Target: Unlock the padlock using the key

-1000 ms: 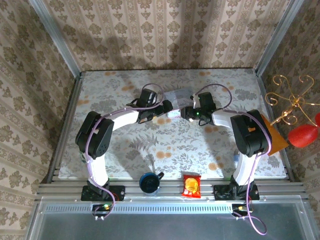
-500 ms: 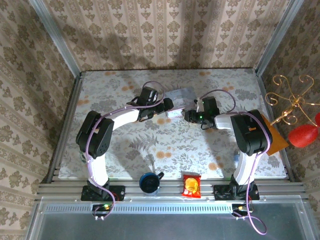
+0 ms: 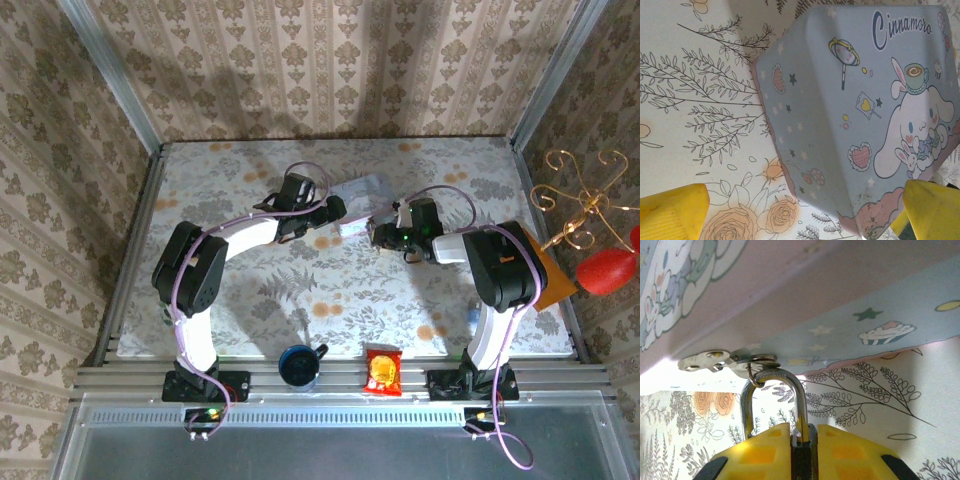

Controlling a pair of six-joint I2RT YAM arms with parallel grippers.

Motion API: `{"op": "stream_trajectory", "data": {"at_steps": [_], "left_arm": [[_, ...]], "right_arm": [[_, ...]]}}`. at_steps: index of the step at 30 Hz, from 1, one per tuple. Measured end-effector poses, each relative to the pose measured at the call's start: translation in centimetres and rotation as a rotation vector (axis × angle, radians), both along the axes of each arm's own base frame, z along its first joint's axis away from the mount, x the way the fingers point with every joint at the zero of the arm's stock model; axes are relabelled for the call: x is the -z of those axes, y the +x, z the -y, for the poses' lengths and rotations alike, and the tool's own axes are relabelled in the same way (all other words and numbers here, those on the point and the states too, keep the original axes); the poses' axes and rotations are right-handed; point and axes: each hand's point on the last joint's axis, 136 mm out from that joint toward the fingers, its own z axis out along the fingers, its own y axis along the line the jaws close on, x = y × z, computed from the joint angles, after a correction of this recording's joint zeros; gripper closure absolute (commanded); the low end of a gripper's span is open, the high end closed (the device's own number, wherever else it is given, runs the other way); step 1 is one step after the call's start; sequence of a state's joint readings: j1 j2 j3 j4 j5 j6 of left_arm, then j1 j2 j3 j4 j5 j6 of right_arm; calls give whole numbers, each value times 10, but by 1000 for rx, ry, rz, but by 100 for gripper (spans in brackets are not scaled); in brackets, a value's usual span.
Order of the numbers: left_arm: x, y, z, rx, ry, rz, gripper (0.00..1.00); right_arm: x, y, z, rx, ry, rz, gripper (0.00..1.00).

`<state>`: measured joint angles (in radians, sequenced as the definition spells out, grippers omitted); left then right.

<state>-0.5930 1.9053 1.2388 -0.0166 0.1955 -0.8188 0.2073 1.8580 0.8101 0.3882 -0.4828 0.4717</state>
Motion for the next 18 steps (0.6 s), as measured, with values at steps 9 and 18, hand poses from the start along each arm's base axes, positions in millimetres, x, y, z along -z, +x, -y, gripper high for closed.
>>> {"op": "stream_trajectory", "data": {"at_steps": [9,18], "left_arm": [[1,2,-2,-4,17,13,0],[-15,13,-2,2,58,74,0]], "right_arm": [[-6,-9,3,33,60,-24,79],[-12,-9,4,63,89,-42,100]]}}
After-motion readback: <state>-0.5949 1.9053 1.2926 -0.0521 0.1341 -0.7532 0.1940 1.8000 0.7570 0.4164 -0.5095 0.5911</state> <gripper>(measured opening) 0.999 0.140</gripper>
